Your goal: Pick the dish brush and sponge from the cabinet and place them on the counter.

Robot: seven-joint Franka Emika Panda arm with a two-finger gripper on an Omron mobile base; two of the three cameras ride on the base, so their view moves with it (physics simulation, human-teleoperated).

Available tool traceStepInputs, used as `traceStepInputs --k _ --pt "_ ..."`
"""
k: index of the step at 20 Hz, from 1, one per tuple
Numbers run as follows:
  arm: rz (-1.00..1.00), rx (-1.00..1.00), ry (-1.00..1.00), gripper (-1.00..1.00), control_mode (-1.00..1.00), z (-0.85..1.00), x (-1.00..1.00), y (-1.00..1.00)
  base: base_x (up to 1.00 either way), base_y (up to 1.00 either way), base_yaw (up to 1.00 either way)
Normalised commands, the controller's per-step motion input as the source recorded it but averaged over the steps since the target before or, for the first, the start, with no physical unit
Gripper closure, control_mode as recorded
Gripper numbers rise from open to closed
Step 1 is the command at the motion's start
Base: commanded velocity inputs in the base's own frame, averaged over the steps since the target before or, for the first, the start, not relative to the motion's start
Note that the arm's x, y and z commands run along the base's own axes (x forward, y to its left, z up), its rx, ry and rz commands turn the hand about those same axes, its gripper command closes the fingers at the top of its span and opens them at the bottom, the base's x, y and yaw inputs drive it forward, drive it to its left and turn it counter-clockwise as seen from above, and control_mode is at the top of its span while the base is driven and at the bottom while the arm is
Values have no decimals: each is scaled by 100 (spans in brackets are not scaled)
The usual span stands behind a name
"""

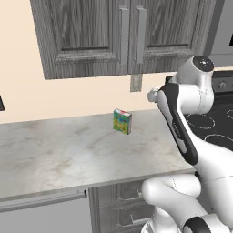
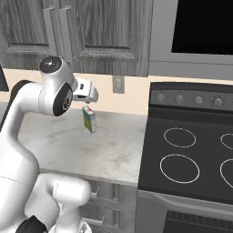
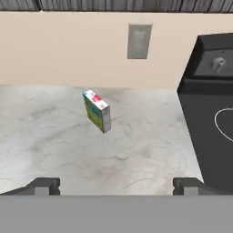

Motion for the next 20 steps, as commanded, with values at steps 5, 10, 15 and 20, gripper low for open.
traceStepInputs --k 5,10,15,20 --pt "0 0 -20 -100 -100 26 -13 0 0 0 0" --pt "0 0 -21 -100 -100 26 -4 0 0 0 0" --pt "0 3 -13 -100 -100 18 0 0 0 0 0" --pt "0 1 -18 -100 -100 19 -2 0 0 0 0"
